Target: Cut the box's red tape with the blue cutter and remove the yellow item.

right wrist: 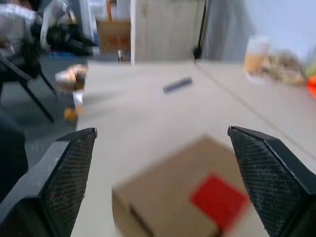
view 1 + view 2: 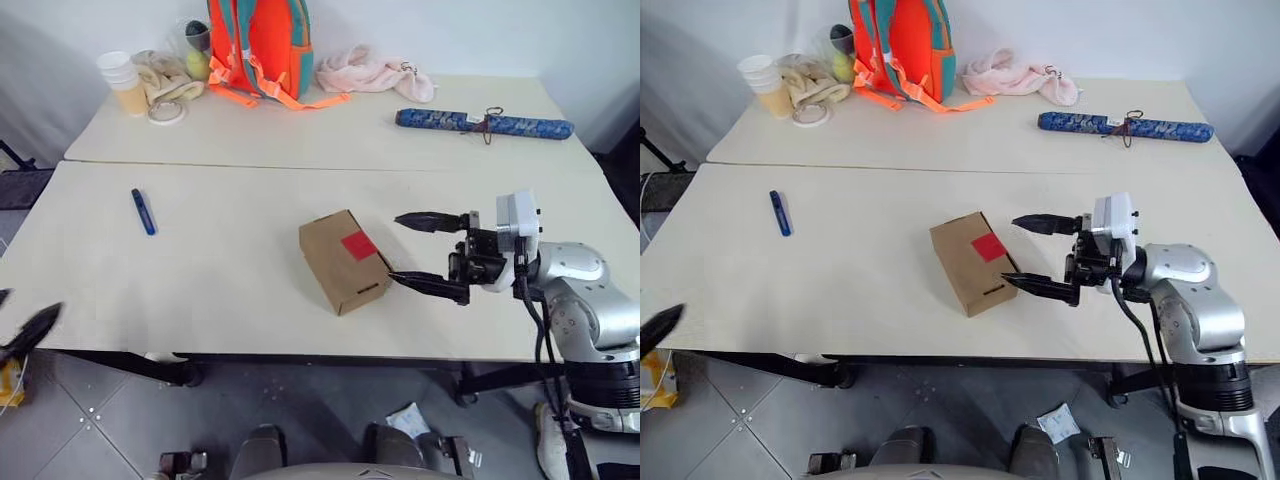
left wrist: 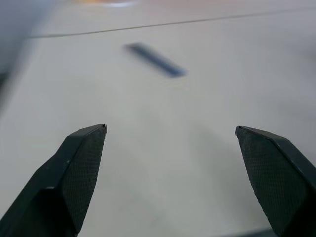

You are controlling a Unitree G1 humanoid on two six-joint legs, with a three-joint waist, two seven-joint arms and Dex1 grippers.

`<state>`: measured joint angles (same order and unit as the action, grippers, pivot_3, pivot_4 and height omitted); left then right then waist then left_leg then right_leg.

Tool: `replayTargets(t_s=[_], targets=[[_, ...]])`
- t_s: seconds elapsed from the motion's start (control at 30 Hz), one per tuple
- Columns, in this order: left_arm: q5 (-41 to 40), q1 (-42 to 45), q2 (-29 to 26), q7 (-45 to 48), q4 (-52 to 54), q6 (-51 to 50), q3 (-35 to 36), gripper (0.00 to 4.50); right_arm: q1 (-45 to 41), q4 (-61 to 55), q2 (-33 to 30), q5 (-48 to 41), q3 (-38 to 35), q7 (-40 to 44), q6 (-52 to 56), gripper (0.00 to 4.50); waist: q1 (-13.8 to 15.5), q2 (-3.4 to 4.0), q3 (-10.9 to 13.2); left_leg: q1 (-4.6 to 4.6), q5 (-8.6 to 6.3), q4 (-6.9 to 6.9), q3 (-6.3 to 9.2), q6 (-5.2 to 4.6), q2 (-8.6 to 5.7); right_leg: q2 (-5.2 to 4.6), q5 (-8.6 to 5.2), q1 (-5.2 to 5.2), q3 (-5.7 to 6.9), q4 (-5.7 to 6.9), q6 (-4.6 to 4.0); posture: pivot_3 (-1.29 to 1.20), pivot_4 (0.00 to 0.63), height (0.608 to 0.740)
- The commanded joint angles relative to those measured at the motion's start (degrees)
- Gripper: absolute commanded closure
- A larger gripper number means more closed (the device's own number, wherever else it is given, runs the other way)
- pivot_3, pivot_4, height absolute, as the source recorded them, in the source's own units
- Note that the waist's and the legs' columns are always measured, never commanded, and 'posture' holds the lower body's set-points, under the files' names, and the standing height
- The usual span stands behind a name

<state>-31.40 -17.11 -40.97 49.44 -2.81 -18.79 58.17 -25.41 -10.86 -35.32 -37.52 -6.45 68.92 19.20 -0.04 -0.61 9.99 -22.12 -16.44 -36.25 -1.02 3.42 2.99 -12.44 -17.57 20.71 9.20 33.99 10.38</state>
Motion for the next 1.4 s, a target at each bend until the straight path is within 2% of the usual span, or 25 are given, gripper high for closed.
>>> replayTargets(t_s=[0.03,0.1,0.2,0.27,0.37,0.47,0.53,0.63,0.7,0.87,1.1,1.4], targets=[[-0.9,-3.6,2.4,-1.4,-0.8,2.4,3.7,0.05,-0.4,-5.2,1.0,-3.8,-1.0,-2.5,1.5,0.0,0.2,-0.01,0.0,0.0,0.0,0.0,0.0,0.0,0.0,0.0,0.0,0.0,0.0,0.0,0.0,0.0,0.15,0.74],[-0.9,-4.7,4.2,-3.2,2.1,2.9,3.2,0.05,-0.6,-7.3,1.1,-5.0,-0.8,-3.1,2.4,0.0,0.2,-0.02,0.0,0.0,-0.02,-0.01,0.0,-0.01,0.0,0.0,0.0,0.0,-0.01,0.01,0.0,0.0,0.15,0.74],[-4.6,-4.0,6.9,-9.1,12.5,-3.7,-0.1,0.05,-1.4,-7.7,0.4,-4.7,-1.3,-3.1,1.6,0.0,0.3,-0.13,0.0,0.0,-0.02,-0.04,0.01,-0.01,0.02,0.01,0.0,-0.02,0.0,0.03,0.0,0.0,0.15,0.74],[-6.2,-0.1,7.4,-16.1,18.5,-9.4,-4.2,0.05,-1.8,-6.9,-0.3,-4.6,-1.9,-2.8,1.6,0.0,0.6,-0.16,-0.1,0.0,-0.02,-0.11,0.04,0.0,0.02,0.01,0.0,-0.05,0.0,0.06,0.0,0.0,0.15,0.74],[-3.1,7.0,6.9,-28.1,23.2,-17.5,-11.3,0.05,-2.6,-4.8,-2.0,-3.6,-1.8,-0.7,0.8,0.0,1.1,-0.14,-0.1,0.01,-0.02,-0.19,0.03,-0.01,0.01,0.01,0.0,-0.06,-0.04,0.1,0.0,0.0,0.15,0.74],[-0.9,20.6,9.3,-43.2,19.9,-27.2,-16.7,0.05,-3.6,-3.4,-2.4,-3.8,-1.2,-0.1,1.5,0.0,1.2,-0.14,-0.1,0.03,-0.02,-0.23,0.03,-0.01,0.0,0.02,0.01,-0.07,-0.06,0.11,-0.01,0.0,0.15,0.74],[0.6,27.9,10.5,-47.8,17.7,-30.2,-20.5,0.05,-3.6,-3.6,-2.6,-3.7,-0.3,0.6,1.7,0.0,1.2,-0.21,-0.1,0.05,-0.02,-0.25,0.04,-0.01,0.0,0.03,0.01,-0.08,-0.05,0.15,-0.01,0.0,0.15,0.74],[5.0,38.2,12.1,-52.3,10.8,-29.1,-26.2,0.05,-3.8,-4.2,-2.7,-4.4,0.2,0.4,3.0,0.0,1.2,-0.24,-0.1,0.02,-0.02,-0.27,0.04,0.0,-0.02,0.02,0.03,-0.08,-0.03,0.15,0.02,0.0,0.15,0.74],[7.4,44.7,13.8,-56.7,4.3,-28.4,-27.4,0.05,-3.9,-4.3,-2.7,-4.6,0.5,0.2,3.6,0.0,1.0,-0.25,-0.1,0.01,-0.03,-0.26,0.04,0.0,-0.02,0.02,0.03,-0.06,-0.02,0.13,0.02,0.0,0.15,0.74],[12.3,56.7,14.7,-60.3,-11.1,-25.2,-31.1,0.05,-3.7,-5.1,-2.5,-4.7,0.5,-0.7,4.2,0.0,0.5,-0.28,0.0,-0.01,-0.03,-0.21,0.04,0.0,-0.02,0.04,0.03,-0.05,-0.01,0.08,0.02,0.0,0.15,0.74],[19.9,65.8,12.9,-61.8,-31.1,-17.9,-36.3,0.05,-2.9,-6.6,-1.5,-5.2,0.4,-2.4,4.6,0.0,-0.2,-0.29,0.0,-0.03,-0.02,-0.14,0.04,0.0,-0.03,0.04,0.03,-0.02,0.02,0.06,0.03,0.0,0.15,0.74],[22.0,73.8,11.4,-64.0,-53.2,-7.9,-36.5,0.05,-1.9,-7.9,-0.4,-5.2,0.0,-5.5,4.2,0.0,-0.1,-0.29,0.0,-0.01,-0.02,-0.15,0.04,0.0,-0.03,0.04,0.03,-0.03,0.02,0.08,0.03,0.0,0.15,0.74]])
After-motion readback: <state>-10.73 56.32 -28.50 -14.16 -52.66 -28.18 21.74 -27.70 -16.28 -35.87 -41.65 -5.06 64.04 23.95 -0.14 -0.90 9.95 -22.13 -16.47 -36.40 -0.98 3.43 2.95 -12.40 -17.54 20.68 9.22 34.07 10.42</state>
